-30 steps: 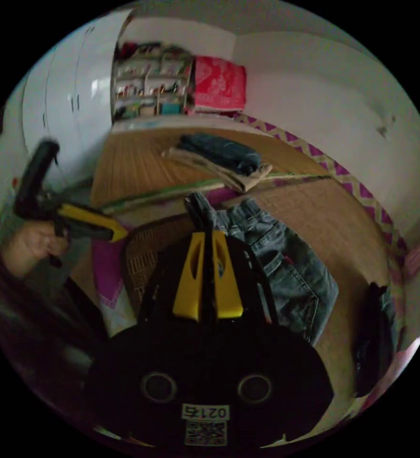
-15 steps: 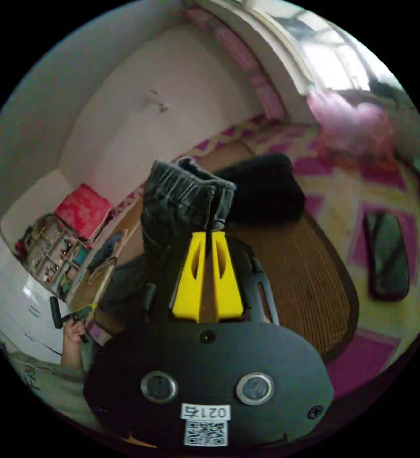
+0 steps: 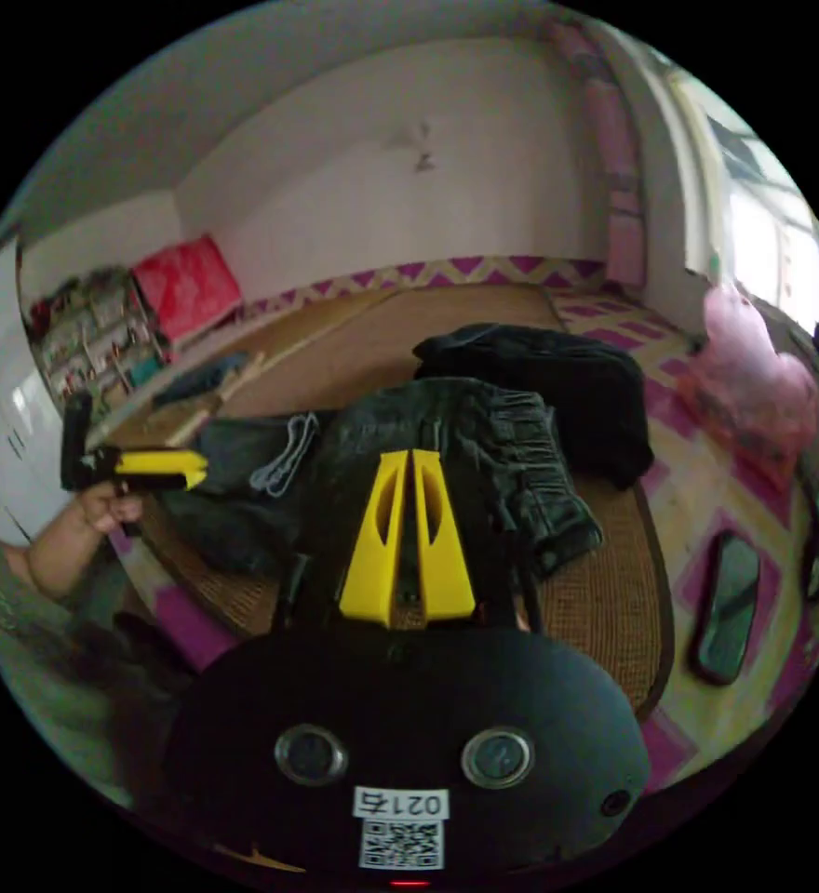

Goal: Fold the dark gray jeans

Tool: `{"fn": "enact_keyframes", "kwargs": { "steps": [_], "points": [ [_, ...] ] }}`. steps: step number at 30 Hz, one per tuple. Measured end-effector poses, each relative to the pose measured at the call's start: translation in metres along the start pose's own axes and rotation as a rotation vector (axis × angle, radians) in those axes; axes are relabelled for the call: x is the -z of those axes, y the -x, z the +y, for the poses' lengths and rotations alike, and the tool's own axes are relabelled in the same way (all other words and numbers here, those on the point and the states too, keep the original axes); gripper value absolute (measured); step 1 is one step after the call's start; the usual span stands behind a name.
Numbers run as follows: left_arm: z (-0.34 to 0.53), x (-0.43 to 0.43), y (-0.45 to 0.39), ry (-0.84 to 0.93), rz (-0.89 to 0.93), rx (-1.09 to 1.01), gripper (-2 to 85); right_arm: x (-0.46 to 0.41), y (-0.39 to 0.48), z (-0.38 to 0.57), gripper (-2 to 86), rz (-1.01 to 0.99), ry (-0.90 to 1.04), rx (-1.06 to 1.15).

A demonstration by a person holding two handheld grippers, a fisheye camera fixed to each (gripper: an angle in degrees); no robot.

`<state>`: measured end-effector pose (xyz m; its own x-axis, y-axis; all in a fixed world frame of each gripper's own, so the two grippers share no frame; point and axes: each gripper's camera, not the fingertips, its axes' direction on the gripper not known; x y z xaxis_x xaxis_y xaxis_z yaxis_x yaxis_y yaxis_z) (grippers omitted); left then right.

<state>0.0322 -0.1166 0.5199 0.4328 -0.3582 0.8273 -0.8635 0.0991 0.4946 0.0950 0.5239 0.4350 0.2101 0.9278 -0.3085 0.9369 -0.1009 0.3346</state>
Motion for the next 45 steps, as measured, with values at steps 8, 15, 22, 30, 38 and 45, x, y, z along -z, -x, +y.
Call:
{"fn": "enact_keyframes", "kwargs": {
  "steps": [8, 15, 22, 30, 38, 45],
  "points": [
    [-0.043, -0.067, -0.031, 0.150, -0.062, -0.092, 9.3, -0.148, 0.057, -0.018, 0.5, 0.141, 0.338, 0.162],
    [-0.066, -0.049, -0.010, 0.117, -0.055, -0.001, 3.6, -0.164, 0.077, -0.011, 0.6, 0.163, 0.329, 0.174],
    [-0.021, 0.142, 0.151, -0.322, 0.033, 0.389, 1.6, -0.177, 0.095, -0.005, 0.6, 0.154, 0.330, 0.167],
    [0.147, 0.311, 0.339, -0.448, -0.414, 0.788, 1.4, -0.188, 0.130, 0.002, 0.4, 0.197, 0.329, 0.196],
    [0.233, 0.264, 0.448, -0.228, -0.175, 1.049, 1.4, -0.201, 0.189, 0.015, 0.5, 0.339, 0.325, 0.299],
    [0.211, 0.332, 0.413, -0.394, -0.299, 0.893, 0.6, -0.170, 0.205, -0.018, 9.4, 0.230, 0.216, 0.342]
  ]
}}
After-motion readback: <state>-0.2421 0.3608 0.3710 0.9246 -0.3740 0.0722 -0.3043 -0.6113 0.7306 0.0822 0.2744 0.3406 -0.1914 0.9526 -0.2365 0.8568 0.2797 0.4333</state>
